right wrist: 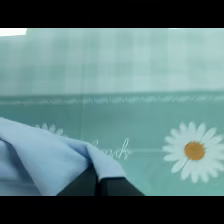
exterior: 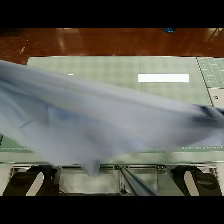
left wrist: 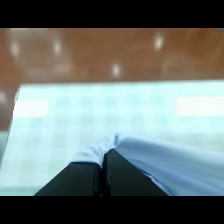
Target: Fold the shirts.
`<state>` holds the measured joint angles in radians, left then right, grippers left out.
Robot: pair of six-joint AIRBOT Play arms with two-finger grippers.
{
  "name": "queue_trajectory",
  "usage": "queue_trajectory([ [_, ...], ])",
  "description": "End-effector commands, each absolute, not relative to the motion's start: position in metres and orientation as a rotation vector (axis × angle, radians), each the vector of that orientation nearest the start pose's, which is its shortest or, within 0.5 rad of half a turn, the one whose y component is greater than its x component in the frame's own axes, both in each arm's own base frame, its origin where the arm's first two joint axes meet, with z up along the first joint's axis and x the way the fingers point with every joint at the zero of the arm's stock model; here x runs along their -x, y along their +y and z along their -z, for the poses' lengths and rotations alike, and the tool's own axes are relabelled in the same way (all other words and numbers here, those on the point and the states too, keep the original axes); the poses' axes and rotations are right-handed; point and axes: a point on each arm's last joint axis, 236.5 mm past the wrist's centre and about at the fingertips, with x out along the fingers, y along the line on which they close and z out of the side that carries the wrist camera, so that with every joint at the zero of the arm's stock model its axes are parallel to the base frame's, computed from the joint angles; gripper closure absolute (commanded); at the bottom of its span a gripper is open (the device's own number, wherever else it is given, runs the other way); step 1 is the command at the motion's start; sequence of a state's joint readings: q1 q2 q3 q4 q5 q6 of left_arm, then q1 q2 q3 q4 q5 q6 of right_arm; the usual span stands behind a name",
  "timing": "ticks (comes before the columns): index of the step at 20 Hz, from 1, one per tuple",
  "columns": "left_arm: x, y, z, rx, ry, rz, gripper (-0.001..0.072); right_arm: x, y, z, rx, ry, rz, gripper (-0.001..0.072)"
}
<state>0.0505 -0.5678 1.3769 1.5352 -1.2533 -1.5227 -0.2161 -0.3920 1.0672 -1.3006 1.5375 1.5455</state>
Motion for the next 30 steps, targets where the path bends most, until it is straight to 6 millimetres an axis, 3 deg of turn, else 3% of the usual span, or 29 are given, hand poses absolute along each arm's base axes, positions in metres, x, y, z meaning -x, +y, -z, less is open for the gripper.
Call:
queue_trajectory([
  [1, -0.325, 0.01, -0.237, 0.034, 0.618, -0.035, 0.0684, -0.227, 0.023, -0.102, -0.295, 0.991, -0.067, 0.0692],
  [5, -0.412, -0.025, -0.135, 0.207, 0.824, 0.065, 0.0684, -0.297, 0.028, -0.039, -0.393, 1.081, -0.129, 0.0691],
  [8, -0.454, -0.048, -0.066, 0.345, 0.987, 0.11, 0.0683, -0.348, 0.025, 0.017, -0.481, 1.162, -0.126, 0.0691],
  [10, -0.476, -0.063, -0.039, 0.461, 1.044, 0.124, 0.0683, -0.381, 0.022, 0.045, -0.53, 1.209, -0.126, 0.0691],
  [13, -0.498, -0.073, -0.021, 0.586, 1.066, 0.11, 0.0682, -0.434, 0.022, 0.062, -0.613, 1.215, -0.14, 0.069],
  [14, -0.501, -0.075, -0.019, 0.601, 1.064, 0.112, 0.063, -0.451, 0.023, 0.062, -0.64, 1.201, -0.149, 0.069],
  [15, -0.502, -0.076, -0.017, 0.605, 1.07, 0.113, 0.0481, -0.466, 0.025, 0.06, -0.673, 1.18, -0.156, 0.0659],
  [16, -0.499, -0.077, -0.015, 0.606, 1.086, 0.115, 0.0192, -0.48, 0.025, 0.057, -0.696, 1.155, -0.159, 0.0456],
  [17, -0.495, -0.073, -0.014, 0.594, 1.105, 0.112, 0.02, -0.489, 0.021, 0.052, -0.7, 1.14, -0.16, 0.0297],
  [18, -0.489, -0.066, -0.015, 0.582, 1.136, 0.106, 0.0201, -0.492, 0.013, 0.043, -0.683, 1.134, -0.165, 0.0299],
  [20, -0.466, -0.032, -0.017, 0.537, 1.237, 0.064, 0.0201, -0.485, -0.014, 0.019, -0.665, 1.155, -0.168, 0.03],
  [22, -0.426, 0.01, -0.017, 0.471, 1.355, 0.019, 0.0201, -0.457, -0.06, 0.003, -0.644, 1.194, -0.112, 0.0304],
  [24, -0.388, 0.04, -0.018, 0.463, 1.408, -0.023, 0.0201, -0.409, -0.107, 0.009, -0.63, 1.287, 0.018, 0.0304],
  [25, -0.37, 0.046, -0.014, 0.495, 1.411, -0.051, 0.0201, -0.384, -0.12, 0.016, -0.654, 1.317, 0.07, 0.0303],
  [27, -0.321, 0.04, 0.01, 0.553, 1.471, -0.078, 0.0201, -0.344, -0.119, 0.035, -0.736, 1.326, 0.108, 0.0304],
  [28, -0.288, 0.02, 0.026, 0.61, 1.536, -0.057, 0.0201, -0.328, -0.105, 0.042, -0.78, 1.309, 0.081, 0.0304],
  [30, -0.243, -0.011, 0.055, 0.704, 1.605, -0.035, 0.0201, -0.312, -0.073, 0.046, -0.821, 1.243, 0.009, 0.0304],
])
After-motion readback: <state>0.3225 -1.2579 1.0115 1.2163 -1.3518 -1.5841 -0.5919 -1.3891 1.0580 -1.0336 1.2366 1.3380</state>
